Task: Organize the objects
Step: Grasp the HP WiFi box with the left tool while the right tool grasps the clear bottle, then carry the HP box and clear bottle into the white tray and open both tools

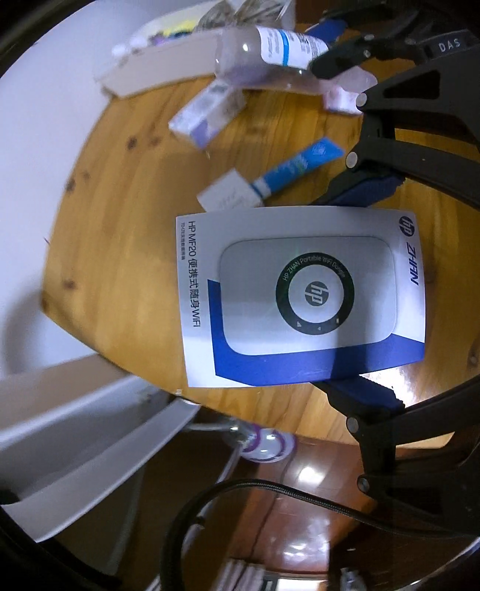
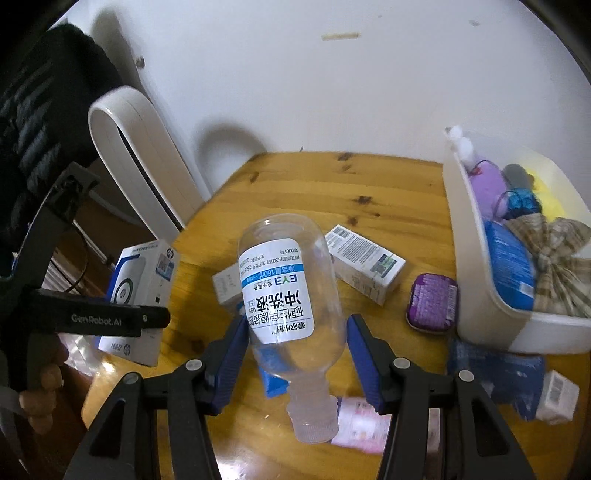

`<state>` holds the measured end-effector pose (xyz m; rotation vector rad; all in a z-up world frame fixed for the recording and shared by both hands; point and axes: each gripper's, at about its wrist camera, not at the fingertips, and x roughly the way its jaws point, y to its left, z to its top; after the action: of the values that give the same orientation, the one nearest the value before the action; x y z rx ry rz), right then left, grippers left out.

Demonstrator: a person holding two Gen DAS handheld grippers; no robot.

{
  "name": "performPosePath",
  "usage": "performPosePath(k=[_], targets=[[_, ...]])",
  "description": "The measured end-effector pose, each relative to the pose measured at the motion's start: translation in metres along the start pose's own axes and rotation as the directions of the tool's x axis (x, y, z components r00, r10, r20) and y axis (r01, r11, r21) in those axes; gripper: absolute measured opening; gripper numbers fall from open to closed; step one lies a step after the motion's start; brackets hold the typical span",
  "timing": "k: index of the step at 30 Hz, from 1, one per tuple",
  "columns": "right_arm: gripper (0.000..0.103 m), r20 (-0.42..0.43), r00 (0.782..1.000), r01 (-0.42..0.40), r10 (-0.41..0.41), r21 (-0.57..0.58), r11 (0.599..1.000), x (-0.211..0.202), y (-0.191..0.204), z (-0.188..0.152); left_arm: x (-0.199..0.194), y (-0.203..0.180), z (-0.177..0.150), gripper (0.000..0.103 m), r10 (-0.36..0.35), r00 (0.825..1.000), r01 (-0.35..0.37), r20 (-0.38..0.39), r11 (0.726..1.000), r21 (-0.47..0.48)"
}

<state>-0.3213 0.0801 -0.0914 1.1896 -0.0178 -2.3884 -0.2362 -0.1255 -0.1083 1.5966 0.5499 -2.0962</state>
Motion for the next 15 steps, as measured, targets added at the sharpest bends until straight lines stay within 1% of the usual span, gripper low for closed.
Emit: performPosePath(k=[2, 3, 5, 9, 11, 13, 15], targets=[[0.056, 0.021, 1.000, -0.007, 0.006, 0.018, 1.000, -0.013, 0.000, -0.003, -0.020, -0.006, -0.004, 0.080, -0.006, 0.998, 0.004, 0.055, 0.999, 0.042], [0.056, 0.033, 0.999, -0.012, 0.012, 0.027, 1.000, -0.021, 0.000, -0.006, -0.028, -0.032, -0.008, 0.080, -0.003, 0.997, -0.001, 0.075, 0.999, 0.054], [0.056, 0.052, 0.999, -0.016, 0.014, 0.038, 0.999, -0.033, 0.001, -0.010, -0.047, -0.057, -0.020, 0.080, -0.010, 0.993, -0.001, 0.114, 0.996, 0.091], [0.056, 0.093, 0.996, -0.014, 0.007, 0.073, 0.997, -0.060, -0.001, -0.016, -0.067, -0.077, -0.035, 0.080, -0.046, 0.985, 0.018, 0.168, 0.986, 0.166], [0.056, 0.110, 0.994, 0.001, -0.011, 0.093, 0.996, -0.071, -0.002, -0.017, -0.081, -0.087, -0.039, 0.080, -0.065, 0.980, 0.026, 0.186, 0.978, 0.207], [0.056, 0.135, 0.991, 0.011, -0.026, 0.116, 0.993, -0.086, -0.007, -0.018, -0.094, -0.102, -0.043, 0.080, -0.080, 0.974, 0.026, 0.212, 0.969, 0.246], [0.056, 0.159, 0.986, 0.019, -0.042, 0.145, 0.989, -0.104, -0.015, -0.022, -0.110, -0.115, -0.044, 0.080, -0.094, 0.963, 0.018, 0.251, 0.956, 0.292]])
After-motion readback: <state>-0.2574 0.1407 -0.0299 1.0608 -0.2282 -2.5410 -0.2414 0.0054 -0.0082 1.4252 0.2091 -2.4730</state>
